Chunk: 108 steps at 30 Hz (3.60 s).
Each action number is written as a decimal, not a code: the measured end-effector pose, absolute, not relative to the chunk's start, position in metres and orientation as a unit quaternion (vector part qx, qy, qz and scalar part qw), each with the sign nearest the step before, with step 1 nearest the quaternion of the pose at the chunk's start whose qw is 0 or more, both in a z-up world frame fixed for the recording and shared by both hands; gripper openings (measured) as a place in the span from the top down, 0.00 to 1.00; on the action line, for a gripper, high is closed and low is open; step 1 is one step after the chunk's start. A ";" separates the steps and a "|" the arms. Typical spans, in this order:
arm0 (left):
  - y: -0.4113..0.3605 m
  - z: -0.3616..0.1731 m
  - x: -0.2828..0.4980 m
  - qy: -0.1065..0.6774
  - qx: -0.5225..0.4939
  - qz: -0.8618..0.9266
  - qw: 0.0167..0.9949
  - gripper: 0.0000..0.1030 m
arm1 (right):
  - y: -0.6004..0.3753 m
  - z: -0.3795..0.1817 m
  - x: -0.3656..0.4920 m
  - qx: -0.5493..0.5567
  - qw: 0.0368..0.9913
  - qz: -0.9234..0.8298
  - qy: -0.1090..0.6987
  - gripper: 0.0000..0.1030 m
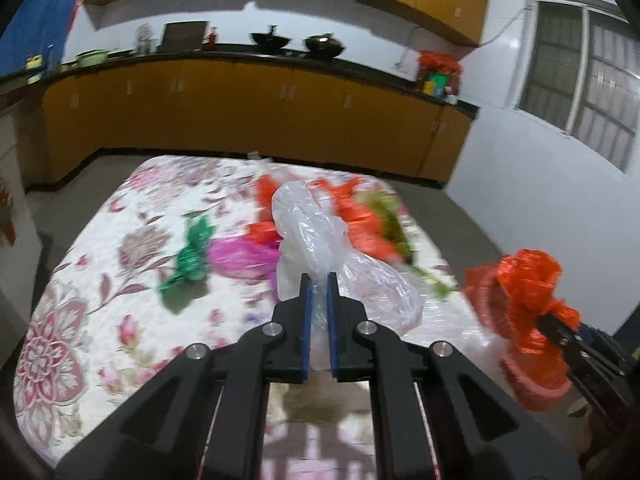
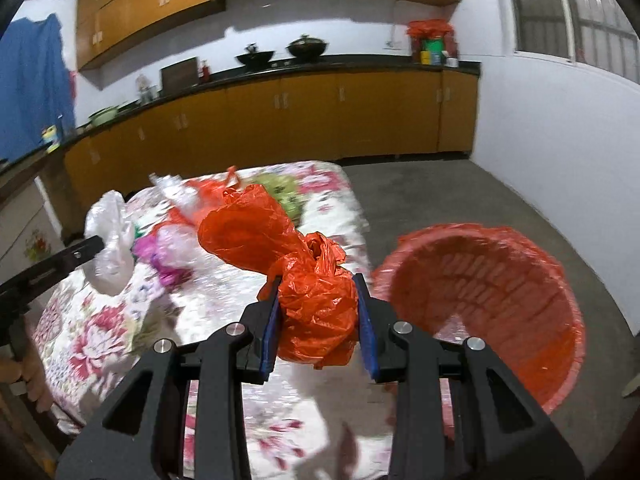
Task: Collect trash
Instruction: 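Carry the red bag into the basket with the right tool while the left tool drops a white bag there, then return the right tool to the table and grasp the bubble wrap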
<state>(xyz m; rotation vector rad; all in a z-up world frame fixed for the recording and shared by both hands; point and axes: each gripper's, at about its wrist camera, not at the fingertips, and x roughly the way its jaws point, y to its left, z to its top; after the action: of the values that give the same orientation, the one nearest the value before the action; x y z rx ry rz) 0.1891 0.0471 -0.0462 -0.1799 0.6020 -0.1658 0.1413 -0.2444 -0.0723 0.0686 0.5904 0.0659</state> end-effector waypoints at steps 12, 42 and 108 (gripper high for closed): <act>-0.037 -0.032 0.177 0.287 -0.066 -0.188 0.937 0.92 | -0.318 -0.068 0.128 0.087 0.954 -0.087 0.275 0.67; -0.179 -0.055 0.209 0.315 -0.031 -0.314 0.895 0.87 | -0.412 -0.066 0.131 0.179 0.936 -0.166 0.254 0.60; 0.117 -0.092 0.182 0.306 -0.086 0.078 0.945 0.17 | -0.165 -0.151 0.196 -0.032 0.910 0.078 0.407 0.89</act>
<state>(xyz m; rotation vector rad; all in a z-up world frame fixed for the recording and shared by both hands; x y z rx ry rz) 0.1816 0.1167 -0.0920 -0.1747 0.6243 0.1595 0.1961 -0.1647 -0.1507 -0.0651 0.8392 0.1615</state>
